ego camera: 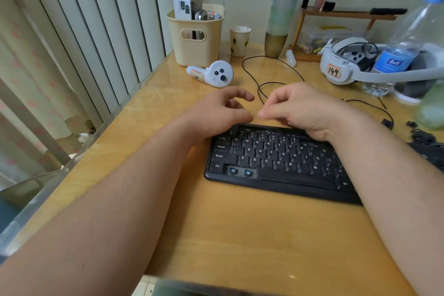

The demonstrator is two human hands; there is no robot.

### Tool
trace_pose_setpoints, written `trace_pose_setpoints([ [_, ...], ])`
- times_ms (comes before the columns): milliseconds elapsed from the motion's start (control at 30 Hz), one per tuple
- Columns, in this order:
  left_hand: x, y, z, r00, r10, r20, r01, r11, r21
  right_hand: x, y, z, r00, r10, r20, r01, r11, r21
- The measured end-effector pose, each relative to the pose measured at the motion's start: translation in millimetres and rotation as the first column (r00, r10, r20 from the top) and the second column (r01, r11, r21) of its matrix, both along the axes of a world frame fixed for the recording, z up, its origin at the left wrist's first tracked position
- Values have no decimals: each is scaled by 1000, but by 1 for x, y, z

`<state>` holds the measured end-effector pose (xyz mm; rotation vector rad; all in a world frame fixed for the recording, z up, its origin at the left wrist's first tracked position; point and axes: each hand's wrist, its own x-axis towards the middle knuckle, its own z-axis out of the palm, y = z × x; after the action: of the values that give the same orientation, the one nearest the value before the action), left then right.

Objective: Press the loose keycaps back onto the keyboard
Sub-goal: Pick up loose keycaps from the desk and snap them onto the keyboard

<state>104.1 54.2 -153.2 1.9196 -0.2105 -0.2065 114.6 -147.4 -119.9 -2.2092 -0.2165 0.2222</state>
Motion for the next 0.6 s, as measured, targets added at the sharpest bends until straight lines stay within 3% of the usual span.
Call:
trace_pose_setpoints([
  [67, -1, 1, 0, 999, -48, 10, 47, 998, 35, 5, -15, 10, 994, -100, 39, 96, 992, 84],
  [167, -1, 0, -1, 995, -89, 37, 83, 988, 132, 16, -39, 20, 972, -196, 131, 192, 980, 41],
  [400, -1, 1, 1, 989, -133, 59, 119, 972, 202, 25, -81, 9, 970, -104, 221, 172, 933, -315],
  [600, 4, -2, -6, 965, 116, 236, -127, 991, 33, 25, -77, -2, 974, -61, 220, 150, 898, -413],
])
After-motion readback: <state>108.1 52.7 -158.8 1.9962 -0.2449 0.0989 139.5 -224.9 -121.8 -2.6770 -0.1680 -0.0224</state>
